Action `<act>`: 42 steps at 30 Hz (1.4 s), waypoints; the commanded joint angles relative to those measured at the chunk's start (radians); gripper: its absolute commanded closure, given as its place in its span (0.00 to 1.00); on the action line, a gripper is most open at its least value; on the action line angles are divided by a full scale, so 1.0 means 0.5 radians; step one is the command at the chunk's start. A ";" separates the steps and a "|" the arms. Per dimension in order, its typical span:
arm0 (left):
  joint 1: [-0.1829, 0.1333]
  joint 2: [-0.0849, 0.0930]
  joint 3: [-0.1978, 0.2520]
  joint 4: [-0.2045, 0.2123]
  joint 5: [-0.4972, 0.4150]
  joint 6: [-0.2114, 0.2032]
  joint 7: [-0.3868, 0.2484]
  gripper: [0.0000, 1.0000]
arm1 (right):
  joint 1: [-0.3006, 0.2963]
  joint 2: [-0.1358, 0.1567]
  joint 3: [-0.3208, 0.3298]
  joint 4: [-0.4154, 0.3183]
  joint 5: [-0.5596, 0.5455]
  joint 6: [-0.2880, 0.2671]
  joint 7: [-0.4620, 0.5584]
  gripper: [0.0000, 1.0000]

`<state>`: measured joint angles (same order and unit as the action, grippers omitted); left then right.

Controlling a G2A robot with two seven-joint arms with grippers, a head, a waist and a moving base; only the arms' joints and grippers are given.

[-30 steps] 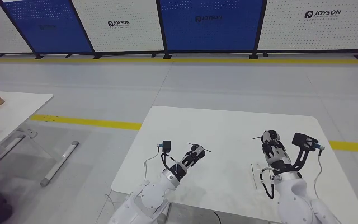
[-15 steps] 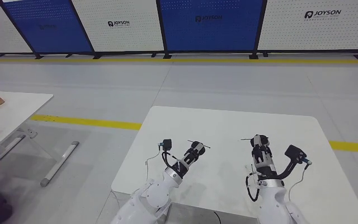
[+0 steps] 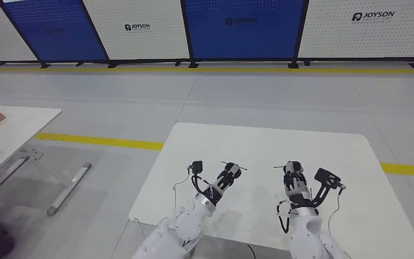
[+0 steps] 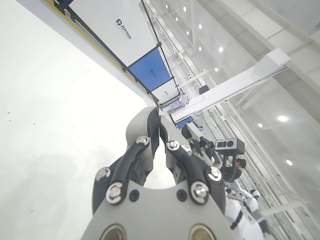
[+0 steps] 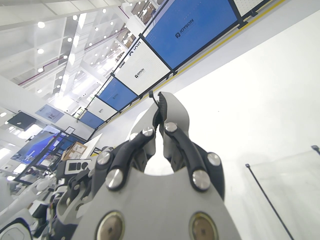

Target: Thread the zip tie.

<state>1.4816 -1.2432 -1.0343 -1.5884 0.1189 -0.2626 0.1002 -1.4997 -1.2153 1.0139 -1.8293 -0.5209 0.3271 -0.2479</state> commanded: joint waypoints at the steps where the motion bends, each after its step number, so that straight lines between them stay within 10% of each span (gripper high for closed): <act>1: 0.000 0.000 0.000 0.000 0.000 0.000 0.000 1.00 | 0.000 0.000 0.000 0.000 0.000 0.000 0.000 1.00; 20: 0.000 0.000 0.000 0.000 0.000 0.000 0.000 1.00 | -0.153 0.103 0.316 -0.278 -0.300 -0.532 0.920 1.00; 34: -0.002 -0.002 0.002 -0.005 0.015 0.005 0.015 1.00 | -0.139 0.086 0.300 -0.212 -0.221 -0.641 0.717 1.00; 42: -0.022 -0.024 0.073 0.054 0.256 -0.038 0.209 1.00 | -0.040 -0.008 -0.036 0.037 -0.332 -0.601 0.149 1.00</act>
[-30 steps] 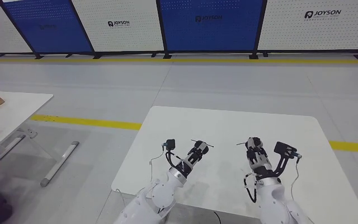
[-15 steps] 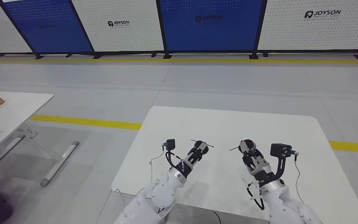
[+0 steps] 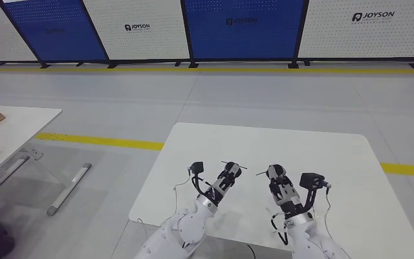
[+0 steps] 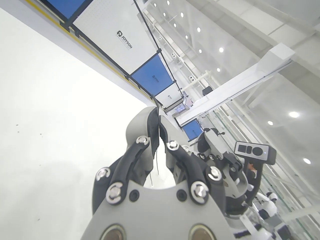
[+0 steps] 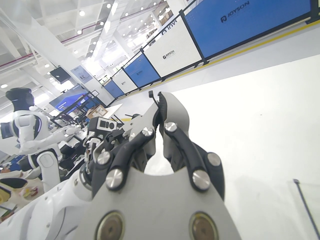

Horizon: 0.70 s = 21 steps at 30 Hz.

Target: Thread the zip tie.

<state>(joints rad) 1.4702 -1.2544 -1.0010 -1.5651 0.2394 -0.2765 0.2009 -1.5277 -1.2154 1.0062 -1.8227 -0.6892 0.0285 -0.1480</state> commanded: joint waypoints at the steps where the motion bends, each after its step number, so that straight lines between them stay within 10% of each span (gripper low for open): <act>1: 0.001 -0.003 0.010 0.012 0.022 -0.020 0.009 1.00 | 0.028 -0.016 -0.037 0.046 0.003 -0.005 -0.078 1.00; 21: 0.012 -0.005 0.010 0.023 0.006 -0.047 -0.018 1.00 | 0.062 -0.051 -0.051 0.159 -0.012 0.031 -0.159 1.00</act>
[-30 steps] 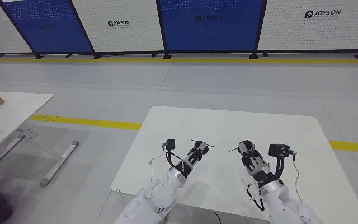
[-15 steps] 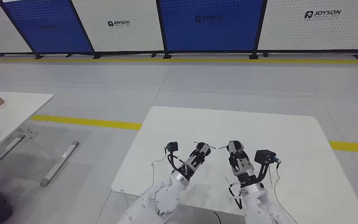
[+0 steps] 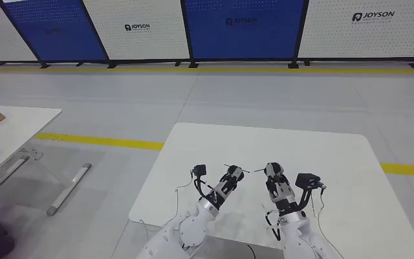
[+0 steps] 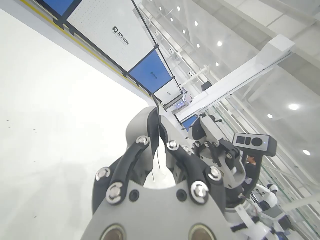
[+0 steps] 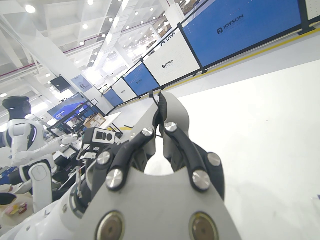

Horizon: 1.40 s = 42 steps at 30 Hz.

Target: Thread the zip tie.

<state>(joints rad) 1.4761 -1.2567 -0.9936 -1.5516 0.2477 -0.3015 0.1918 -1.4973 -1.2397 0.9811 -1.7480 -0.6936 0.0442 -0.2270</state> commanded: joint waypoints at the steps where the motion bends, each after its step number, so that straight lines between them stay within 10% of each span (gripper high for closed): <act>1: 0.001 0.000 -0.009 -0.007 -0.010 0.004 -0.002 1.00 | 0.001 -0.004 -0.001 0.018 -0.006 -0.002 0.000 1.00; 42: 0.027 -0.001 -0.021 -0.034 -0.021 -0.027 0.008 1.00 | 0.047 -0.099 -0.047 0.150 0.017 -0.045 -0.044 1.00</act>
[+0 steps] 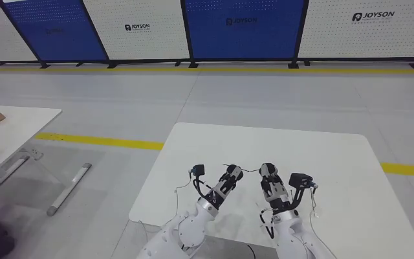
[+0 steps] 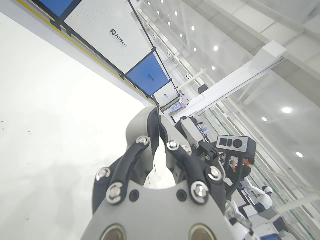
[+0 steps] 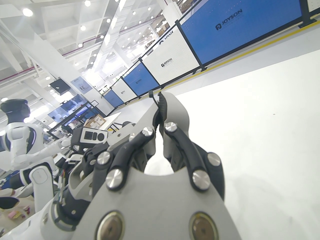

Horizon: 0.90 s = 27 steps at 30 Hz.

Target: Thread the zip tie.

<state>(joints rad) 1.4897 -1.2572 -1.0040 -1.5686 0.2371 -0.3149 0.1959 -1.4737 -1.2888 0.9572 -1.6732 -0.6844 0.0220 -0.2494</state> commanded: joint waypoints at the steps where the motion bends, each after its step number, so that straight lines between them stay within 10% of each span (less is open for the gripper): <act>1: 0.000 0.000 0.000 0.000 0.000 0.000 0.000 1.00 | -0.001 -0.004 0.001 0.002 -0.007 0.000 0.002 1.00; 27: 0.000 0.000 0.000 0.000 0.000 0.000 0.000 1.00 | -0.029 -0.054 0.043 0.028 -0.056 -0.033 -0.028 1.00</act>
<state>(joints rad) 1.4897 -1.2572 -1.0040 -1.5686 0.2371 -0.3149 0.1959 -1.4883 -1.3151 0.9784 -1.6598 -0.7114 0.0044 -0.2651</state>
